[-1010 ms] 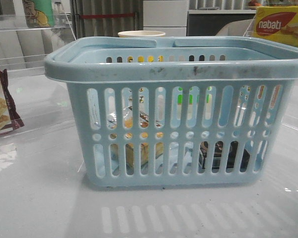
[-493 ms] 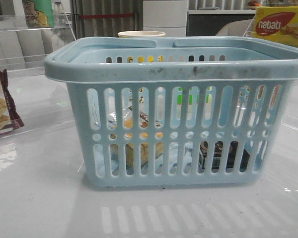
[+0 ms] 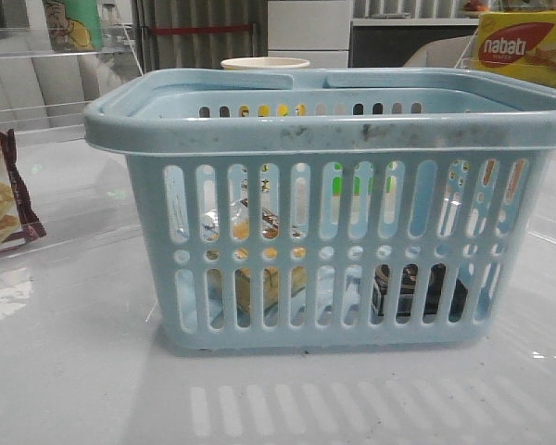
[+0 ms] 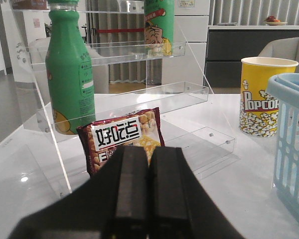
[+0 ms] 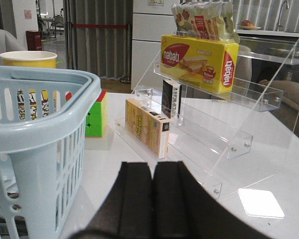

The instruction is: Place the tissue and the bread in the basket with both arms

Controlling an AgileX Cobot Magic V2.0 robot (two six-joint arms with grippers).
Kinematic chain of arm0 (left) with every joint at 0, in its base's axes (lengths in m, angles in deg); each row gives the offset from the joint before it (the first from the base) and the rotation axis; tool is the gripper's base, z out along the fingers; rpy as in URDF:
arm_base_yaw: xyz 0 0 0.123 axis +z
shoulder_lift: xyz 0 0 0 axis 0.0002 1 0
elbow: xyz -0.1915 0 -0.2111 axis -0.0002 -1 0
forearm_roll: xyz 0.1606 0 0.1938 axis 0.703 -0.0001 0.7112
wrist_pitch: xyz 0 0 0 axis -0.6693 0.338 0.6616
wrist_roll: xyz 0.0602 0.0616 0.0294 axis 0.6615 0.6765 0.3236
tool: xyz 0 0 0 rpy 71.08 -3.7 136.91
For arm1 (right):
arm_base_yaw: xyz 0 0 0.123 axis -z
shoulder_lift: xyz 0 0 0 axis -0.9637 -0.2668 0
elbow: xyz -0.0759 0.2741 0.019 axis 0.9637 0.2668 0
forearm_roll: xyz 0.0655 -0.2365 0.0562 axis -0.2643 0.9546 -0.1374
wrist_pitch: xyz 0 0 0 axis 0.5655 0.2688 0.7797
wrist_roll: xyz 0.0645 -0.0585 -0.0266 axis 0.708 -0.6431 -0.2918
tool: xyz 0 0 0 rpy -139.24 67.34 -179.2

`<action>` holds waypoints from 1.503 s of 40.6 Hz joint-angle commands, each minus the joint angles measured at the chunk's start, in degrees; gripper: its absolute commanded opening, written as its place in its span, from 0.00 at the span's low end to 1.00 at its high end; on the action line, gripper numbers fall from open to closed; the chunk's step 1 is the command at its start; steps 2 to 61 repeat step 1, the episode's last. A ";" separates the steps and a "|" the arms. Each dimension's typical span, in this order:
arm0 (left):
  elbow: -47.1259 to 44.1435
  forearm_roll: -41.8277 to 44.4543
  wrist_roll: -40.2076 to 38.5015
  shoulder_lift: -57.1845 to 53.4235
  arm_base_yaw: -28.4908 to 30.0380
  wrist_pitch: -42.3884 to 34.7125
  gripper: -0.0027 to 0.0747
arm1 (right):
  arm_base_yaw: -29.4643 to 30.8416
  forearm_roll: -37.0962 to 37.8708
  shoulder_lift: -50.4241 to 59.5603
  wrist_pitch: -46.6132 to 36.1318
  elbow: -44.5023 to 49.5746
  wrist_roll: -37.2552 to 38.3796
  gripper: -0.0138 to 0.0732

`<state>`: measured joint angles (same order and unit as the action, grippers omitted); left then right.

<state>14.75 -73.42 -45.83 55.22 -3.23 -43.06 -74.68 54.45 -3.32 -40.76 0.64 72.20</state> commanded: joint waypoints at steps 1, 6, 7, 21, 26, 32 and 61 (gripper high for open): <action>0.13 -0.46 -0.65 -0.93 -0.20 -4.87 0.16 | -0.20 0.13 1.00 -5.52 0.01 -0.39 0.24; 0.13 -0.46 -0.65 -0.93 -0.20 -4.87 0.16 | -0.20 0.13 1.00 -5.52 0.01 -0.39 0.24; 0.13 -0.46 -0.65 -0.93 -0.20 -4.87 0.16 | -0.20 0.13 1.00 -5.52 0.01 -0.39 0.24; 0.13 -0.46 -0.65 -0.93 -0.20 -4.87 0.16 | -0.20 0.13 1.00 -5.52 0.01 -0.39 0.24; 0.13 -0.46 -0.65 -0.93 -0.20 -4.87 0.16 | -0.20 0.13 1.00 -5.52 0.01 -0.39 0.24; 0.13 -0.46 -0.65 -0.93 -0.20 -4.87 0.16 | -0.20 0.13 1.00 -5.52 0.01 -0.39 0.24; 0.13 -0.46 -0.65 -0.93 -0.20 -4.87 0.16 | -0.20 0.13 1.00 -5.52 0.01 -0.39 0.24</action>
